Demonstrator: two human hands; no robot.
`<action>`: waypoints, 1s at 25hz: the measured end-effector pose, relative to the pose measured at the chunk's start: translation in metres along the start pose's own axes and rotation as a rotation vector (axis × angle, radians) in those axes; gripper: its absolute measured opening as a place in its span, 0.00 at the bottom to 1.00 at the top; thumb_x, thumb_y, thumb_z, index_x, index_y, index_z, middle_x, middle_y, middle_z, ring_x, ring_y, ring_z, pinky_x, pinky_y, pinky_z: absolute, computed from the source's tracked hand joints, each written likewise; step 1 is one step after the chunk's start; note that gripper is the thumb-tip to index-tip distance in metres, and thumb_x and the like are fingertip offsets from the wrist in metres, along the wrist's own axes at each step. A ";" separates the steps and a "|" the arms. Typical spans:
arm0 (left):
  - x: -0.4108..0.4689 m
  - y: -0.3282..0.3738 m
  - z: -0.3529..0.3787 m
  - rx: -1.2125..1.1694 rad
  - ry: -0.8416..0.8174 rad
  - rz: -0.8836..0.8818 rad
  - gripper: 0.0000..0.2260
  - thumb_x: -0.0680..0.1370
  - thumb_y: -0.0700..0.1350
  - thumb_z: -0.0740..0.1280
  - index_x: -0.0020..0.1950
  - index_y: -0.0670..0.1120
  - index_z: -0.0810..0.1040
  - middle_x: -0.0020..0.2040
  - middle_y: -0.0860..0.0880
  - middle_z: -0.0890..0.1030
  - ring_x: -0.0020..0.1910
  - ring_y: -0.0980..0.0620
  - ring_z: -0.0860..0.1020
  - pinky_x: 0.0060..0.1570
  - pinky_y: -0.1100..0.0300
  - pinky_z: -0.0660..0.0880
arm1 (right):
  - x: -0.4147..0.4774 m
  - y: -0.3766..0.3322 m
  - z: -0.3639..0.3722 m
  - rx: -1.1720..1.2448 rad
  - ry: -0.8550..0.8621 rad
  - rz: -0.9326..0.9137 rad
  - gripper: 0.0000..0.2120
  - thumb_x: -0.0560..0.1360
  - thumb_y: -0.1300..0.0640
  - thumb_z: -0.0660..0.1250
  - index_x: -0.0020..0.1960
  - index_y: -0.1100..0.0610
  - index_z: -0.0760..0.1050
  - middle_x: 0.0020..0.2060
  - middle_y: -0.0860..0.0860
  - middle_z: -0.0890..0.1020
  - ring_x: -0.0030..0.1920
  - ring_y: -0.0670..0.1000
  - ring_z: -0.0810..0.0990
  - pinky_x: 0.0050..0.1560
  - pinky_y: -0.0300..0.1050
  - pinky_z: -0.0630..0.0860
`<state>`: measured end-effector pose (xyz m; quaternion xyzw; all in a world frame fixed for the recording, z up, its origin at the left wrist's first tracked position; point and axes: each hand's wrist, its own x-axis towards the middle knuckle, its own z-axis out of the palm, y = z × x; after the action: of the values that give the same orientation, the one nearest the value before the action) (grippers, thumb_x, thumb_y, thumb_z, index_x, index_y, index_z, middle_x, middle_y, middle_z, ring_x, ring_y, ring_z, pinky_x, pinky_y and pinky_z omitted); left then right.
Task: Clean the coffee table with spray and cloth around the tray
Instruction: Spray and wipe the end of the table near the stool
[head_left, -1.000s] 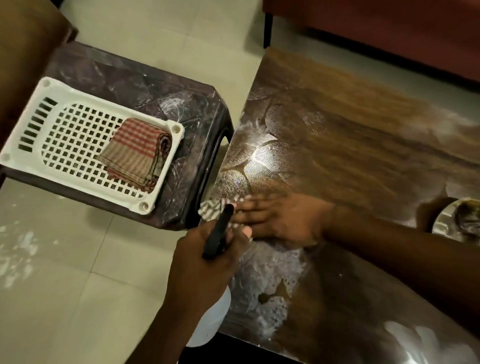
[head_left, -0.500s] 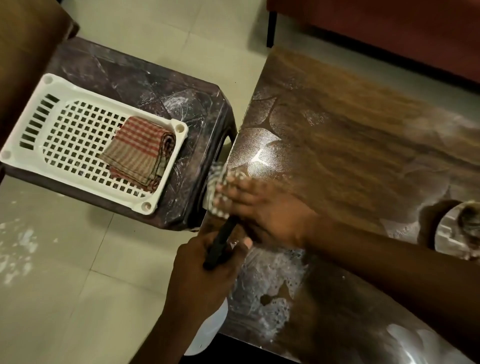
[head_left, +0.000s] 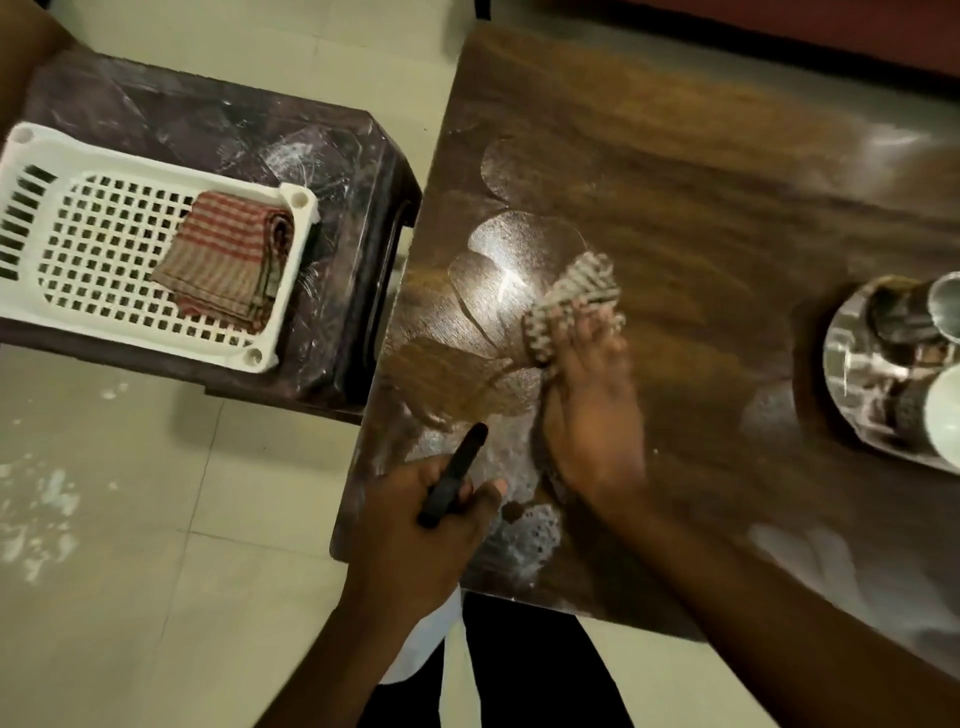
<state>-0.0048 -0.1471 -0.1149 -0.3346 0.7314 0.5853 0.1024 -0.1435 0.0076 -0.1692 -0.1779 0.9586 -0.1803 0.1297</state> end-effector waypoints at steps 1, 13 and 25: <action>-0.006 -0.003 0.003 0.005 -0.009 0.006 0.20 0.74 0.50 0.81 0.31 0.46 0.73 0.26 0.47 0.73 0.27 0.55 0.71 0.36 0.59 0.73 | -0.033 -0.003 0.005 -0.047 -0.098 -0.187 0.31 0.83 0.49 0.51 0.85 0.53 0.60 0.85 0.54 0.59 0.86 0.57 0.50 0.85 0.61 0.54; -0.056 -0.023 -0.026 -0.024 -0.138 0.034 0.24 0.72 0.59 0.77 0.34 0.42 0.71 0.27 0.44 0.71 0.30 0.39 0.74 0.39 0.51 0.73 | -0.095 -0.008 0.019 0.121 0.205 0.384 0.31 0.83 0.56 0.55 0.86 0.54 0.60 0.86 0.54 0.59 0.86 0.58 0.52 0.85 0.58 0.54; -0.091 -0.046 -0.054 0.079 -0.089 0.113 0.22 0.77 0.53 0.78 0.35 0.39 0.74 0.26 0.43 0.72 0.24 0.48 0.70 0.29 0.51 0.69 | -0.225 0.025 0.032 0.144 0.253 0.404 0.28 0.84 0.58 0.56 0.85 0.51 0.63 0.85 0.50 0.61 0.86 0.55 0.54 0.83 0.63 0.60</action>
<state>0.1050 -0.1675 -0.0855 -0.2622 0.7664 0.5750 0.1151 0.0623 0.1071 -0.1660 0.0513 0.9680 -0.2395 0.0543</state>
